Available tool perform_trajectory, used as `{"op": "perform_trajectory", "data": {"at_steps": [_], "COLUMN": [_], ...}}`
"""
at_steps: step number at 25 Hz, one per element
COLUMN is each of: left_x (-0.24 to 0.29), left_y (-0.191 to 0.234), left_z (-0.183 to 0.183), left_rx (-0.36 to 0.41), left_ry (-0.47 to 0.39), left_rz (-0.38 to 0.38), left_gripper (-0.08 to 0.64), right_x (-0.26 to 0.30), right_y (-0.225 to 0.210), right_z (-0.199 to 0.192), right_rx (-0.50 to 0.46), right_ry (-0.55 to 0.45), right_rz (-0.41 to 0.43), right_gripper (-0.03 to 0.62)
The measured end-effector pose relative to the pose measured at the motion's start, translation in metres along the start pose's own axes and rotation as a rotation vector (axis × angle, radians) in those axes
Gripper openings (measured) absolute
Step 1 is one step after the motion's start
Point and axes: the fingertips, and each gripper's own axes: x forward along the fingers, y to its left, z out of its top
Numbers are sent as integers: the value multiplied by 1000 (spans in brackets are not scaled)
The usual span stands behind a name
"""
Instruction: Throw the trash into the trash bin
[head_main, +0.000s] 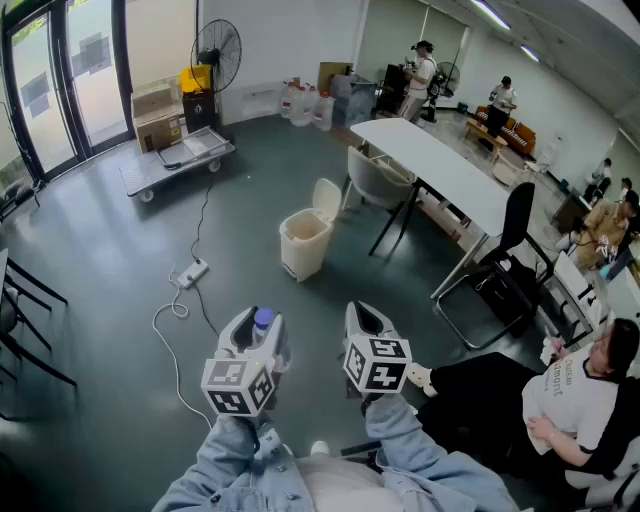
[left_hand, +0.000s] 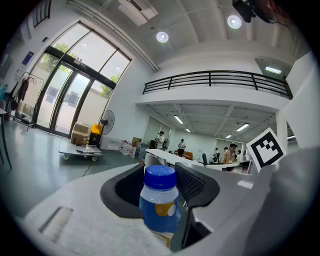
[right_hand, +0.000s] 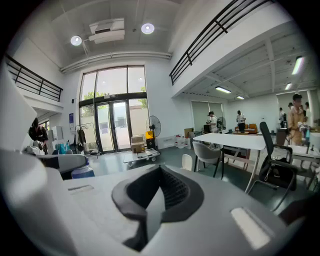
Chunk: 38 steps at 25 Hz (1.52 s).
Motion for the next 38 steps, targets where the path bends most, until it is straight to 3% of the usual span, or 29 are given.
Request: {"op": "perform_trajectory", "data": {"at_steps": [10,21,31,38], "left_x": [-4,3,71,149], "left_y": [10,42,78,97], "left_z": [1,-10,-8,16], "left_rx": [-1,-9,-15,-10], "left_ry": [0,23,40,35], "left_rz": [-4,-7,0,39], "left_gripper": [207,207,207,207], "right_x": [2,19,92,165], "right_y": [5,5,-21,-55], "right_z": [0,-24,-17,14], "right_rx": [40,68,91,91], "right_ry": [-4,42,65,83], "right_rz": [6,-46,-73,-49], "right_gripper": [3,3,3,3]}}
